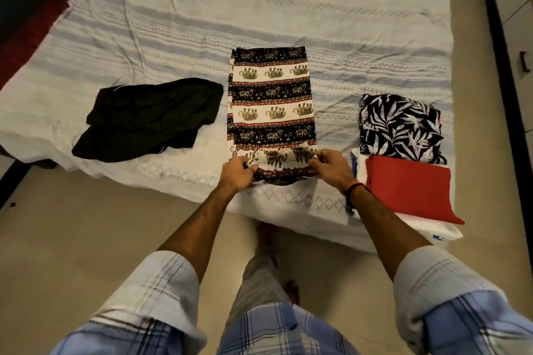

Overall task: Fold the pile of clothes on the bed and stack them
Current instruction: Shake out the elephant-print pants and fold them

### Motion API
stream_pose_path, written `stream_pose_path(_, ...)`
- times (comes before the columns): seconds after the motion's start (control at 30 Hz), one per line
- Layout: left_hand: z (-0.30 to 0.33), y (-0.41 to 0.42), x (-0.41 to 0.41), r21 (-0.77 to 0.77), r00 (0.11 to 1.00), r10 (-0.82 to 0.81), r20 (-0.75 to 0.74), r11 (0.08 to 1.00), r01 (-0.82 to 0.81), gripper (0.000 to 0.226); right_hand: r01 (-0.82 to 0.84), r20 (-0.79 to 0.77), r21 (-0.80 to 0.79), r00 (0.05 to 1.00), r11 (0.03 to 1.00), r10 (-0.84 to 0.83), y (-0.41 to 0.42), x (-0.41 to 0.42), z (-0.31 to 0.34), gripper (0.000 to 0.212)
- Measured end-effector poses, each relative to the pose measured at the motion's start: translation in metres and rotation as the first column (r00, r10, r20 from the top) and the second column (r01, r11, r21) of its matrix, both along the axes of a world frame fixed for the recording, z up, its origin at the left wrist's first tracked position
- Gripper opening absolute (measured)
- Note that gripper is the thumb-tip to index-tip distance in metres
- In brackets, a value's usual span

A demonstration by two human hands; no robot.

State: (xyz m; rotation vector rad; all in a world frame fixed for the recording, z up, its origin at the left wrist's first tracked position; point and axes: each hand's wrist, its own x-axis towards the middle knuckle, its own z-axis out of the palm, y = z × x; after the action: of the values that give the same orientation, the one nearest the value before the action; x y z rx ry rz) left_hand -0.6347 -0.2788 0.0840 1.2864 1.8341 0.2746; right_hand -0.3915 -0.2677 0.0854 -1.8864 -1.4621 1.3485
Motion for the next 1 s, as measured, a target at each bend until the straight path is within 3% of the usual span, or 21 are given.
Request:
stream_pose_path(0.17,-0.019,0.063,-0.003,-0.035,0.989,0.115,0.095,0.993,-0.112,0.039,0.077,0.001,-0.05,0.997,0.996,-0.077,0.063,-0.016,-0.003,0.016)
stream_pose_path(0.27,-0.03,0.099,-0.006,-0.082,0.984,0.134,0.12,0.989,-0.125,0.038,0.117,0.005,-0.067,0.993,0.991,-0.117,0.097,-0.021,-0.018,0.005)
stream_pose_path(0.37,-0.039,0.131,-0.008,-0.114,0.978,0.153,0.146,0.984,-0.137,0.044,0.135,0.022,-0.089,0.991,0.987,-0.133,0.127,-0.025,-0.027,0.007)
stream_pose_path(0.5,-0.055,0.175,-0.009,-0.113,0.982,0.155,0.106,0.983,-0.143,0.042,0.137,0.068,-0.112,0.989,0.984,-0.129,0.176,-0.027,-0.044,0.017)
stream_pose_path(0.6,-0.06,0.21,-0.006,-0.062,0.983,0.166,0.085,0.985,-0.161,0.045,0.163,0.101,-0.081,0.983,0.983,-0.154,0.216,-0.033,-0.053,0.006)
stream_pose_path(0.67,-0.067,0.226,-0.004,-0.016,0.982,0.172,0.076,0.985,-0.171,0.052,0.146,0.169,-0.035,0.976,0.989,-0.138,0.237,-0.04,-0.057,0.028)
stream_pose_path(0.73,-0.078,0.231,0.0,-0.024,0.981,0.16,0.112,0.987,-0.158,0.061,0.096,0.19,-0.026,0.978,0.995,-0.09,0.245,-0.045,-0.062,0.042)
stream_pose_path(0.87,-0.106,0.209,0.006,-0.126,0.995,0.071,0.064,0.99,-0.062,0.07,-0.123,0.15,-0.179,0.977,0.976,0.151,0.221,-0.049,-0.09,0.041)
stream_pose_path(1.0,-0.136,0.178,0.013,-0.206,0.997,-0.071,0.013,0.976,0.073,0.078,-0.312,0.234,-0.274,0.896,0.91,0.377,0.191,-0.046,-0.125,0.041)
